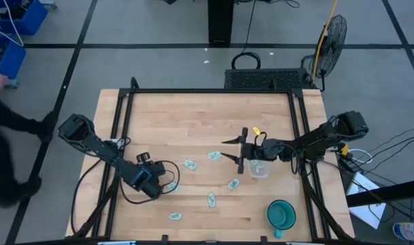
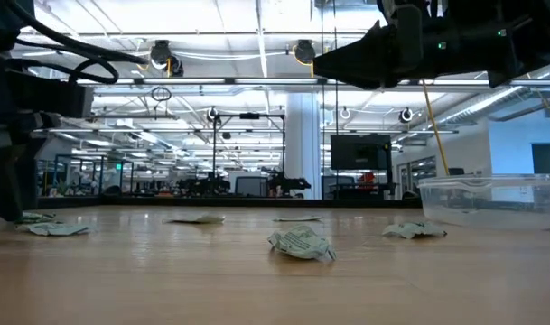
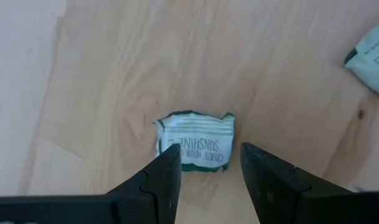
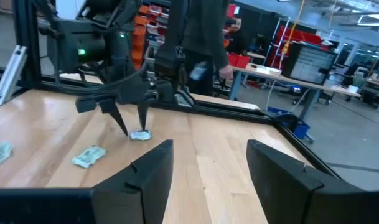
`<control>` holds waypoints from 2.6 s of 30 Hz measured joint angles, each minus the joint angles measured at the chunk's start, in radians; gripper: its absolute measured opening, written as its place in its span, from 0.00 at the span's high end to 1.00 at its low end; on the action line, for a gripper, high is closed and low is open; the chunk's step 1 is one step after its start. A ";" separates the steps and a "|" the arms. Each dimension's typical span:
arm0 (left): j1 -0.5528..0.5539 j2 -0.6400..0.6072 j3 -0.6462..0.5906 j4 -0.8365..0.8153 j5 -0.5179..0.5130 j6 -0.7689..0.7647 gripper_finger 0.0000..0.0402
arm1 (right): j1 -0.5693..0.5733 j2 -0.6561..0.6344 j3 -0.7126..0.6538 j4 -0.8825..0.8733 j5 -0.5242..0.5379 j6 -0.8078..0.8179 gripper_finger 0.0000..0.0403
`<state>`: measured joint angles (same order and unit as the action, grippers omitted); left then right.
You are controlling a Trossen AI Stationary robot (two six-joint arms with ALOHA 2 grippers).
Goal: Pick and place Stevia / Truvia into bins
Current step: Put the truvia packet into the bin
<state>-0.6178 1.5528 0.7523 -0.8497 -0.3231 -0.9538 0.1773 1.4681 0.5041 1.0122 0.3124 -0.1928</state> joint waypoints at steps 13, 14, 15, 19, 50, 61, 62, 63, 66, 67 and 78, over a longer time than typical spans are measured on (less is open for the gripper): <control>-0.001 -0.008 -0.041 0.093 0.019 0.043 0.89 | -0.007 0.000 0.000 -0.030 -0.003 0.024 0.51; 0.000 -0.010 -0.040 0.092 0.018 0.043 0.94 | -0.007 0.000 0.000 -0.038 -0.003 0.024 0.51; 0.000 -0.010 -0.040 0.090 0.013 0.043 0.96 | -0.007 0.000 0.000 -0.050 -0.003 0.024 0.51; 0.013 -0.016 -0.025 0.083 0.004 0.043 0.96 | -0.008 0.001 0.000 -0.086 -0.026 0.039 0.51; 0.266 -0.018 0.333 0.405 0.151 0.900 0.98 | 0.139 0.446 0.391 -0.072 -0.025 -0.459 0.51; 0.271 -0.018 0.333 0.477 0.167 0.947 0.98 | 0.138 0.449 0.403 -0.083 -0.028 -0.418 0.53; 0.272 -0.018 0.333 0.485 0.166 0.945 0.97 | 0.138 0.449 0.403 -0.083 -0.028 -0.417 0.54; 0.272 -0.018 0.333 0.492 0.166 0.945 0.96 | 0.138 0.449 0.403 -0.083 -0.028 -0.418 0.55; 0.274 -0.018 0.334 0.501 0.166 0.949 0.94 | 0.138 0.449 0.403 -0.083 -0.028 -0.418 0.61; 0.277 -0.018 0.334 0.502 0.165 0.949 0.94 | 0.138 0.449 0.403 -0.083 -0.028 -0.418 0.64; 0.284 -0.018 0.334 0.504 0.159 0.948 0.93 | 0.138 0.449 0.403 -0.082 -0.026 -0.412 0.87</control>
<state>-0.3340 1.5349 1.0859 -0.3462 -0.1641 -0.0063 0.3157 1.9171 0.9070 0.9298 0.2861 -0.6048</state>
